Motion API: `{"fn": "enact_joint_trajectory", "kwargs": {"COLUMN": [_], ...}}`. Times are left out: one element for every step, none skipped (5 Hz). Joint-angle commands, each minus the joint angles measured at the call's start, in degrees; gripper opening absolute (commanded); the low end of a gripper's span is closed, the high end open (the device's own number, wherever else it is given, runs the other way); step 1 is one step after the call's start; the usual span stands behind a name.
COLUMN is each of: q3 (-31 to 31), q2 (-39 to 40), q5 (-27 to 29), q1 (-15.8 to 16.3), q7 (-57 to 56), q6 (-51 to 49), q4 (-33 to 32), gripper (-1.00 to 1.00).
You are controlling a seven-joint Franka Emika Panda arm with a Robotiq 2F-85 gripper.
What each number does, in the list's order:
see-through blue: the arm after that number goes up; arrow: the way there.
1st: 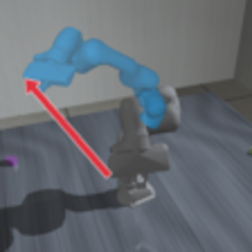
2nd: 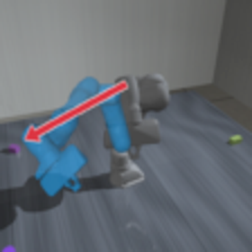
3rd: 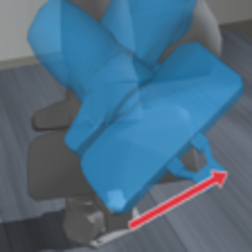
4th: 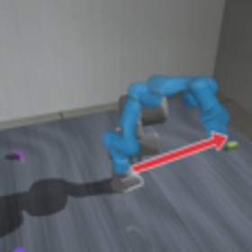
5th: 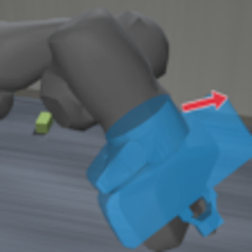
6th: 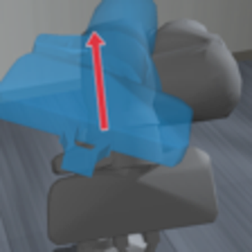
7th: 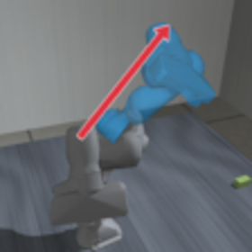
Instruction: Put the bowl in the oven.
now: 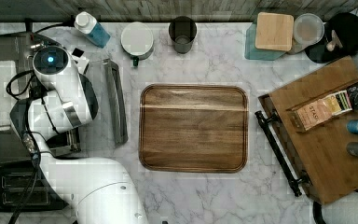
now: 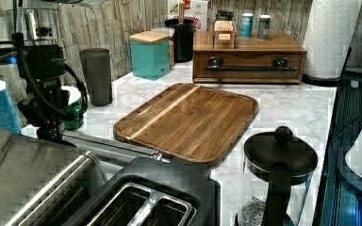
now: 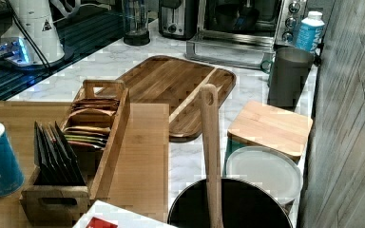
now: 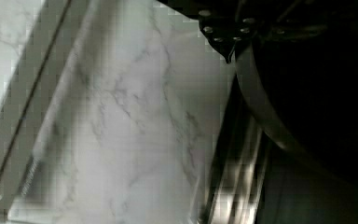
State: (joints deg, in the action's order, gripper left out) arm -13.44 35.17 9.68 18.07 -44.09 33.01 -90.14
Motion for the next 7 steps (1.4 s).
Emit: {"fn": "enact_joint_trajectory", "kwargs": {"q3": [-6.4, -7.1, -8.1, -9.0, -9.5, -11.3, -11.9], "q2": [-1.0, -0.9, -0.1, 0.9, 1.6, 2.5, 2.7], "q5": [12.0, 14.4, 16.2, 17.1, 17.5, 20.4, 22.4], "q1": [-1.9, -2.1, -2.7, -2.8, -3.3, -4.4, -5.3], "q7": [-1.6, -1.5, -1.8, -1.8, -2.1, -3.5, -3.7], "q6": [4.3, 7.1, 8.4, 8.7, 8.3, 7.5, 6.7], "q4": [3.1, 0.2, -1.2, -2.0, -2.8, -2.6, -2.5], "gripper": [-1.0, -1.0, -1.0, -1.0, -1.0, -1.0, 1.0]}}
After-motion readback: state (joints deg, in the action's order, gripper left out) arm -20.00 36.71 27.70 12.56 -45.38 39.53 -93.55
